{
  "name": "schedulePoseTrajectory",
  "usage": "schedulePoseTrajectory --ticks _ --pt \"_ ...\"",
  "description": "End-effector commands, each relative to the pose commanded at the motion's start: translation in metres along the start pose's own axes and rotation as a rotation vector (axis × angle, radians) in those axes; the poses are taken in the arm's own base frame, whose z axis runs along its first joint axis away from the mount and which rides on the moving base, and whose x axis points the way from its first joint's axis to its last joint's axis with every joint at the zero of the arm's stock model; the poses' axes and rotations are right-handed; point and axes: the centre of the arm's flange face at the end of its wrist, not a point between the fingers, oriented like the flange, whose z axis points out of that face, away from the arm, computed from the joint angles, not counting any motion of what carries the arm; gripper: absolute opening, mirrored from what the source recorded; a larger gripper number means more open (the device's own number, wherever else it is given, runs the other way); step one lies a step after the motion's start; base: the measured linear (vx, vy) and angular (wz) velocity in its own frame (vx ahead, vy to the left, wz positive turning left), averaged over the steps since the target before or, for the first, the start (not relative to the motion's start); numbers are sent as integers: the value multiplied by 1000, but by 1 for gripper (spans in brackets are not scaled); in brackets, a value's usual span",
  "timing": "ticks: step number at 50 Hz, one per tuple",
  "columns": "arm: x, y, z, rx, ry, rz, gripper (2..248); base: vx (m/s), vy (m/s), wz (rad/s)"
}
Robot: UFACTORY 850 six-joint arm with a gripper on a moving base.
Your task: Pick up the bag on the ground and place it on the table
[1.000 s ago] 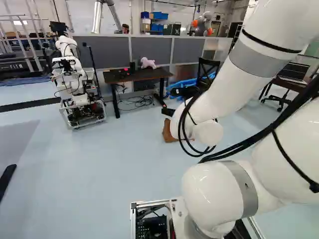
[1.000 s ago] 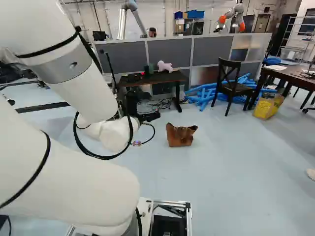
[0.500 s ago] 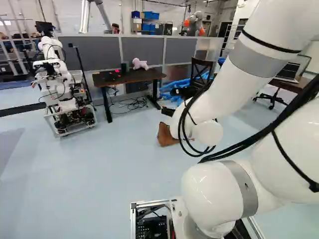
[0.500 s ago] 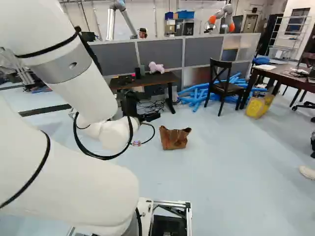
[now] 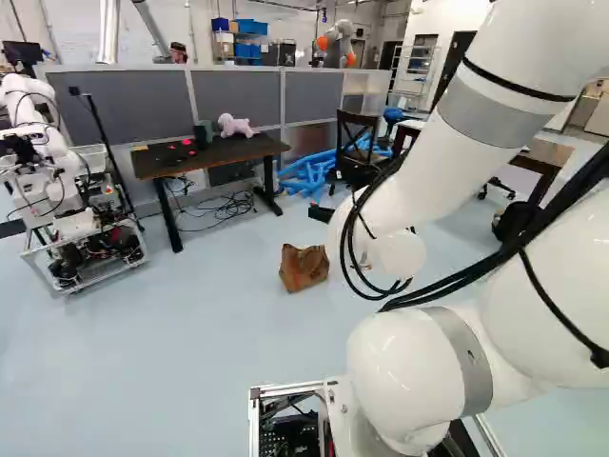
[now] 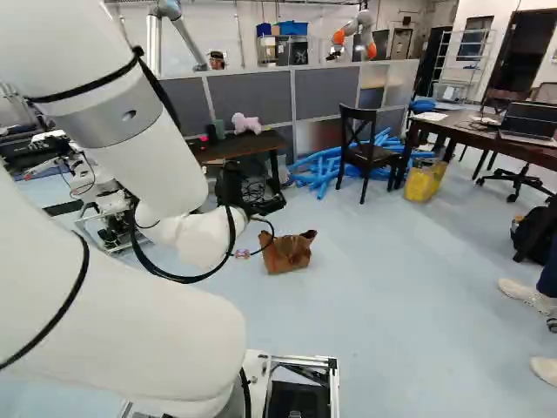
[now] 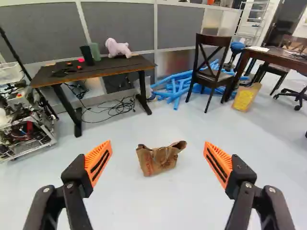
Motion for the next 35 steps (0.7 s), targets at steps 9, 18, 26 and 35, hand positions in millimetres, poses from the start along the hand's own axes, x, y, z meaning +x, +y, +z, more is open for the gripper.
schedulePoseTrajectory --ticks 9,18,26,35 --pt "0 0 0 0 0 0 247 165 -47 -253" --pt "0 0 0 0 0 0 247 159 -1 -43" --pt "0 0 0 0 0 0 247 165 -1 -20" --pt "0 0 0 0 0 0 247 164 -1 -16"
